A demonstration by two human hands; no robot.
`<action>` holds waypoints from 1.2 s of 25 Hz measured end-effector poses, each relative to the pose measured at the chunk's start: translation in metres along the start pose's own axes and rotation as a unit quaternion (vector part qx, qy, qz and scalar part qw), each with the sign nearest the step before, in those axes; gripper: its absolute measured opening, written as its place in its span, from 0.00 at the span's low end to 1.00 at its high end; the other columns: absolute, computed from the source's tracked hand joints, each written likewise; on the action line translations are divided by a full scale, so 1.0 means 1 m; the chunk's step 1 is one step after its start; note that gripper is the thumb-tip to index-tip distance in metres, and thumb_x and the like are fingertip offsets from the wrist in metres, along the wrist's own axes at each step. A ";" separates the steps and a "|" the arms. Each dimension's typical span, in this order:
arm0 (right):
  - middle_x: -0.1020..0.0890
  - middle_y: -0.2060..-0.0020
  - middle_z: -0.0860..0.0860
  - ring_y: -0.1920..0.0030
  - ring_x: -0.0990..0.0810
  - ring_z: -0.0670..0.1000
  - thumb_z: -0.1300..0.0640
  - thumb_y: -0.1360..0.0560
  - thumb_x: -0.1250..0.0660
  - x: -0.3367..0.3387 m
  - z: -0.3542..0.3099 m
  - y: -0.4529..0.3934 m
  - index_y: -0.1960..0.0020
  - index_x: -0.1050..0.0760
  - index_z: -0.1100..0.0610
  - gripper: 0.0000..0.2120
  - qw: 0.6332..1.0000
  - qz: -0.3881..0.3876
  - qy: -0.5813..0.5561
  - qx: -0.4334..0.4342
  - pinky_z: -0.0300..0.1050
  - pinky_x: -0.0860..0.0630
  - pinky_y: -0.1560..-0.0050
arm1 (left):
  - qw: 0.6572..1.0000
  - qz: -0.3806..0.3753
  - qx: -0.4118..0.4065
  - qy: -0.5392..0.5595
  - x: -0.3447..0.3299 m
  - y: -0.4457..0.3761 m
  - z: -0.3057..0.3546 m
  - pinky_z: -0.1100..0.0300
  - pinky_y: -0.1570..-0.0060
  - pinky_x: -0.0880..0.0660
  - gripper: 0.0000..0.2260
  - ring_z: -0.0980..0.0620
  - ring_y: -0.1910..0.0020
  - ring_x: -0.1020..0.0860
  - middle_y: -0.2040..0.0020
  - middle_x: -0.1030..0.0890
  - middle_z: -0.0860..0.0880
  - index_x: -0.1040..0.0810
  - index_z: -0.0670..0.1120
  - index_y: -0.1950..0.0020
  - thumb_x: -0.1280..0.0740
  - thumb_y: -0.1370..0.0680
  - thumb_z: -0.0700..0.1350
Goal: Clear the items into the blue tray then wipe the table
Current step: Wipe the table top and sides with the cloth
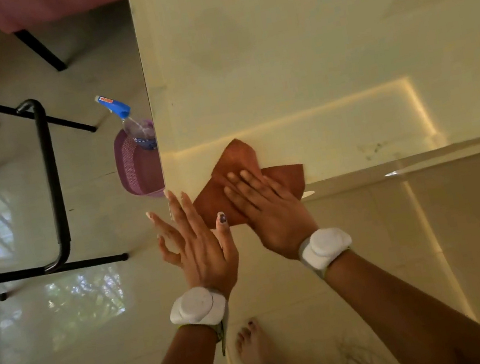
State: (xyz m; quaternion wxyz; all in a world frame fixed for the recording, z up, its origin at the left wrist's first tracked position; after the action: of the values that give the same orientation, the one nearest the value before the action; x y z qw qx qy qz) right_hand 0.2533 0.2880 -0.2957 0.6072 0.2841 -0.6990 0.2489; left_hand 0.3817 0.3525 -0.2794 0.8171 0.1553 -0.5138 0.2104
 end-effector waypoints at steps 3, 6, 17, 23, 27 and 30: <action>0.42 0.24 0.52 0.24 0.45 0.52 0.48 0.21 0.49 0.011 0.050 0.021 0.24 0.44 0.55 0.27 0.996 0.010 -0.017 -0.090 0.50 0.49 0.27 | 0.998 -0.038 -0.020 -0.044 -0.012 0.015 0.016 0.42 0.29 0.56 0.31 0.48 0.23 0.62 0.22 0.58 0.53 0.54 0.49 0.22 0.58 0.22 0.61; 0.45 0.23 0.52 0.23 0.48 0.53 0.47 0.21 0.53 0.022 0.104 0.048 0.23 0.46 0.54 0.27 0.976 0.027 -0.041 -0.212 0.50 0.52 0.26 | 0.997 -0.068 -0.013 -0.044 -0.027 0.028 0.029 0.40 0.28 0.59 0.33 0.49 0.24 0.64 0.22 0.62 0.53 0.60 0.49 0.23 0.58 0.23 0.63; 0.46 0.24 0.62 0.24 0.48 0.63 0.56 0.23 0.44 -0.016 0.063 0.081 0.24 0.46 0.62 0.30 0.945 0.143 -0.063 -0.288 0.56 0.44 0.27 | 0.996 0.023 0.065 -0.048 -0.029 0.030 -0.016 0.38 0.29 0.55 0.34 0.45 0.23 0.60 0.22 0.59 0.50 0.59 0.47 0.23 0.49 0.23 0.59; 0.39 0.26 0.61 0.25 0.44 0.62 0.54 0.23 0.40 -0.053 -0.015 0.016 0.25 0.42 0.57 0.28 0.969 0.217 0.034 -0.111 0.65 0.51 0.28 | 0.958 0.079 0.055 0.271 -0.035 0.013 -0.053 0.56 0.31 0.41 0.28 0.69 0.35 0.37 0.26 0.35 0.56 0.48 0.47 0.23 0.52 0.22 0.53; 0.30 0.31 0.60 0.29 0.33 0.61 0.59 0.25 0.41 -0.057 -0.058 -0.031 0.28 0.34 0.59 0.25 0.951 0.303 0.059 0.024 0.56 0.49 0.26 | 0.890 0.184 0.063 0.411 -0.035 -0.010 -0.073 0.61 0.36 0.37 0.27 0.82 0.47 0.34 0.39 0.27 0.70 0.38 0.40 0.27 0.51 0.23 0.51; 0.28 0.31 0.58 0.30 0.32 0.59 0.59 0.23 0.46 -0.065 -0.083 -0.059 0.29 0.34 0.59 0.23 0.932 0.329 0.087 0.122 0.52 0.45 0.28 | 0.868 0.248 0.008 0.430 -0.047 -0.026 -0.088 0.55 0.34 0.31 0.29 0.64 0.37 0.28 0.32 0.28 0.43 0.39 0.43 0.27 0.51 0.23 0.58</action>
State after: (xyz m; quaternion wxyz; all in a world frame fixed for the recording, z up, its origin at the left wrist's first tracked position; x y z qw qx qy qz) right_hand 0.3595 0.3099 -0.3489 0.5106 0.0867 -0.6619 0.5419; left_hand 0.4449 0.3622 -0.3599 0.8767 -0.0771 -0.1311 0.4565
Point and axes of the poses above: each hand's wrist, its own y-axis away from the middle knuckle, its own x-axis out of the back of the hand, z = x × y, the point moved 3 cm from there along -y, towards the middle knuckle
